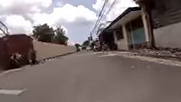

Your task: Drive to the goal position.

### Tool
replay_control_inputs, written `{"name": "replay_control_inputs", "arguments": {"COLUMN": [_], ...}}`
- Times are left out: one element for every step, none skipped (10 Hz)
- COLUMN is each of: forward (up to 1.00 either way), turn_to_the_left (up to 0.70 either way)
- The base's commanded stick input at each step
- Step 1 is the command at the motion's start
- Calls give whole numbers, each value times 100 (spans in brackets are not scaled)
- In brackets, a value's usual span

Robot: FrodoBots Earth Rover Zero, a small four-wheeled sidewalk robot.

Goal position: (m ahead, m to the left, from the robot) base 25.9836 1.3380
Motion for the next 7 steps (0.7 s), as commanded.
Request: {"name": "replay_control_inputs", "arguments": {"forward": [100,100,100,100,100,100,100], "turn_to_the_left": [0,0,0,0,0,0,0]}}
